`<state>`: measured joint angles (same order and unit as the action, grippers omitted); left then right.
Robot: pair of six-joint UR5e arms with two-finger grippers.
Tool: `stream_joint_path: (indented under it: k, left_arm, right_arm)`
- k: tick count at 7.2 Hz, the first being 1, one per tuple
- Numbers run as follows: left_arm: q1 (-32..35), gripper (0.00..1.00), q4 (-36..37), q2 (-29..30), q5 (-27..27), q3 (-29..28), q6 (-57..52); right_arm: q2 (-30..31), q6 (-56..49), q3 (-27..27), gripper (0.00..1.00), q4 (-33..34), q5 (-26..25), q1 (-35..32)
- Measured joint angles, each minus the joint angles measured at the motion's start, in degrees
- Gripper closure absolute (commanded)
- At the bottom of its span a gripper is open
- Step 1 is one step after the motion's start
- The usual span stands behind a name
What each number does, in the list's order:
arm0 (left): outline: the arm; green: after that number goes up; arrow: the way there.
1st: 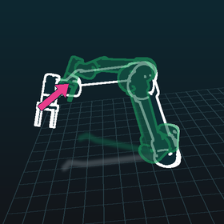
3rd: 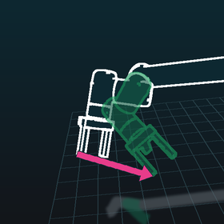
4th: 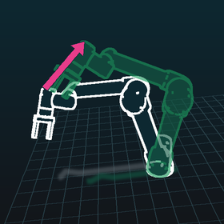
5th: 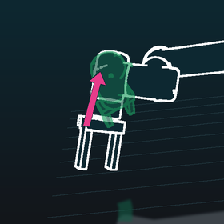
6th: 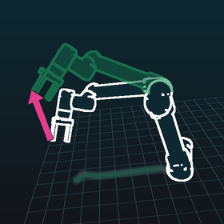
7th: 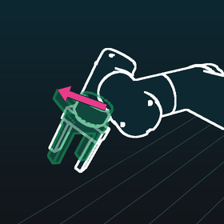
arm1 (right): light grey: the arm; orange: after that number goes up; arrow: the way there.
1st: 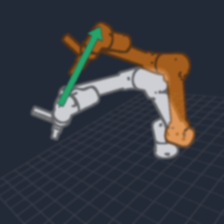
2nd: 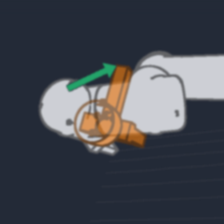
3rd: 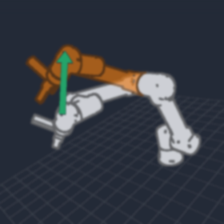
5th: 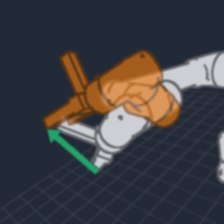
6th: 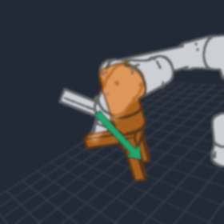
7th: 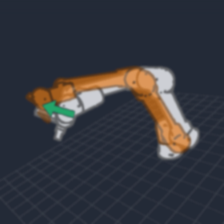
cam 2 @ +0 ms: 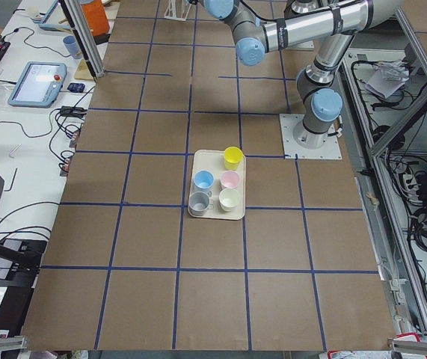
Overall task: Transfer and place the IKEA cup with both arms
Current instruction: 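Open the right gripper and pull it back while the left gripper holds the mug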
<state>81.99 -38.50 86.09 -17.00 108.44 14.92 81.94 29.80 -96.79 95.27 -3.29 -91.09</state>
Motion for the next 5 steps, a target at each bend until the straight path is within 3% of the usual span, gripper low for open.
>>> stream_joint_path:
  k: [5]
  left_arm:
    - [-0.43, 1.00, -0.20, -0.75, -0.67, -0.16, 0.40]
  right_arm:
    - [-0.41, 8.29, 2.25, 0.00, 3.36, -2.27, 2.37]
